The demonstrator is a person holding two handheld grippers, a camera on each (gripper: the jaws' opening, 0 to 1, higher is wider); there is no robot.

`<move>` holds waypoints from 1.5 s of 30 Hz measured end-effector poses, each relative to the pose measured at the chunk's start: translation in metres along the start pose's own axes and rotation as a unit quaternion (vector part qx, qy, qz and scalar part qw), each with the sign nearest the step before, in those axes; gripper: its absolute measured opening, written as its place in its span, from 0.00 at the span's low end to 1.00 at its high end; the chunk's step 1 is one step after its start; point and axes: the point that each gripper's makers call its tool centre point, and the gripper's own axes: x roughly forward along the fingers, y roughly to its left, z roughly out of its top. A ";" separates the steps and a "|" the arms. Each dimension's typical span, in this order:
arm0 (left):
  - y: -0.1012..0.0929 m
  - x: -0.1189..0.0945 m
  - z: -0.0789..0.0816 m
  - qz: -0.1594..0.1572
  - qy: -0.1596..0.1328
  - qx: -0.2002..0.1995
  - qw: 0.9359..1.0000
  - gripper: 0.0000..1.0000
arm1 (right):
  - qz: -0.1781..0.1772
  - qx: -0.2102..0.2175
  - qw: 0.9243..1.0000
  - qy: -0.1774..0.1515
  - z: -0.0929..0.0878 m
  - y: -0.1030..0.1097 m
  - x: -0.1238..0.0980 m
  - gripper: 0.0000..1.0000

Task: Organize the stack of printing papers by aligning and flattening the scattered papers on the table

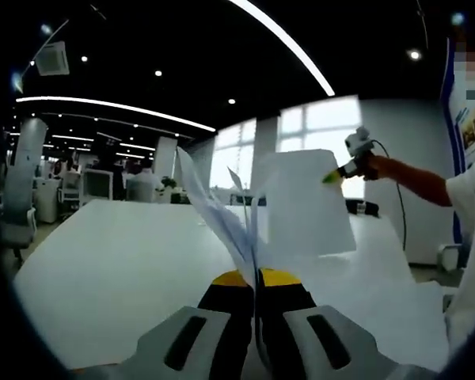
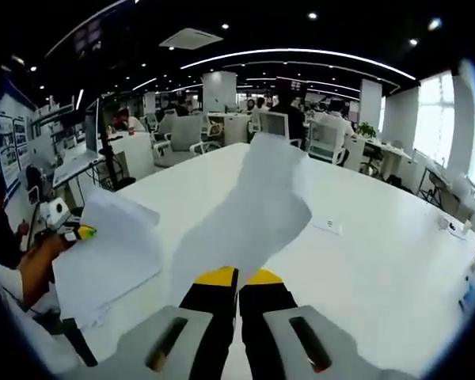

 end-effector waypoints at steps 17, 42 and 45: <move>0.012 0.001 -0.006 0.031 0.016 -0.007 0.999 0.06 | 0.039 -0.013 0.999 0.007 0.017 0.030 -0.021 0.00; 0.008 0.063 0.033 0.028 0.009 -0.062 0.998 0.06 | 0.112 -0.039 0.993 -0.011 0.037 0.085 -0.018 0.00; 0.010 0.065 0.032 0.032 0.012 -0.061 0.998 0.06 | 0.115 -0.045 0.992 -0.016 0.039 0.089 -0.020 0.00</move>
